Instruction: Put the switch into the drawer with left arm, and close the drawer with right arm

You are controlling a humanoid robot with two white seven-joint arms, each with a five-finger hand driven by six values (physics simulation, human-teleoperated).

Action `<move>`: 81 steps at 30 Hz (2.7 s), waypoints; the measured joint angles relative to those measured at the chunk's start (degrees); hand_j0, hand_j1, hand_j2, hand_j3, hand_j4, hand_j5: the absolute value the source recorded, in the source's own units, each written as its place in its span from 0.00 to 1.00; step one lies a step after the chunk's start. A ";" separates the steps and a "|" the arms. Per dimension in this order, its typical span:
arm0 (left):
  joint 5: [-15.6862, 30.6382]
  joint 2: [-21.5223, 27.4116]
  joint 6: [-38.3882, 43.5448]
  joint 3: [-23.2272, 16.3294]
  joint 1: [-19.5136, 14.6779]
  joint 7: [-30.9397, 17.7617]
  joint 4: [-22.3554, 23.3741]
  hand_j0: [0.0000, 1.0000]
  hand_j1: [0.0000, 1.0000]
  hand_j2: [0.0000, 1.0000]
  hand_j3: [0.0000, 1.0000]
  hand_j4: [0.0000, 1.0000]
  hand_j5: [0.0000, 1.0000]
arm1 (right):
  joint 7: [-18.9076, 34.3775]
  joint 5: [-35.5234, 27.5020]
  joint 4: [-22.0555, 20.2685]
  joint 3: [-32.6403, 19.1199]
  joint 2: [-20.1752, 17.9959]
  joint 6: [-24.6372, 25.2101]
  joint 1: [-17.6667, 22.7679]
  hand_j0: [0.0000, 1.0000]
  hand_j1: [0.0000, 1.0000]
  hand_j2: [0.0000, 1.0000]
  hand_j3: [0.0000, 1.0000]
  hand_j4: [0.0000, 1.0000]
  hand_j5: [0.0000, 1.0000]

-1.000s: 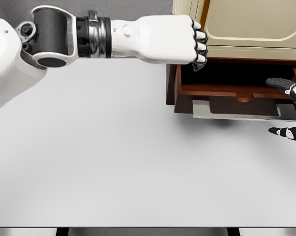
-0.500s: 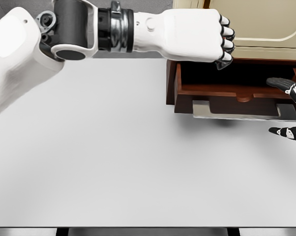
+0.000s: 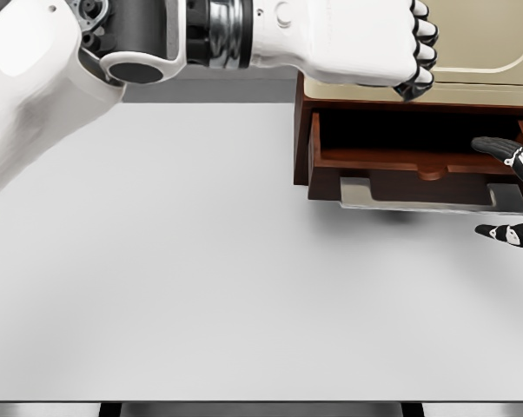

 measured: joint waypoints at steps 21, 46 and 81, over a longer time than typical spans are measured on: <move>-0.01 -3.37 0.00 -0.03 -2.81 0.00 5.14 0.49 0.49 0.49 0.49 0.49 0.49 | 0.00 0.00 -0.01 -0.18 0.00 0.00 0.26 1.00 1.00 1.00 1.00 1.00 1.00; -0.14 -6.80 -0.01 0.07 -3.52 0.08 8.98 1.00 1.00 1.00 1.00 1.00 1.00 | 0.00 -0.07 0.00 -0.18 0.00 0.00 0.35 1.00 1.00 1.00 1.00 1.00 1.00; 4.89 -7.44 0.00 -1.03 -4.57 0.17 1.21 1.00 1.00 1.00 1.00 1.00 1.00 | -0.02 -0.15 0.01 -1.40 -0.11 0.00 2.55 1.00 1.00 1.00 1.00 1.00 1.00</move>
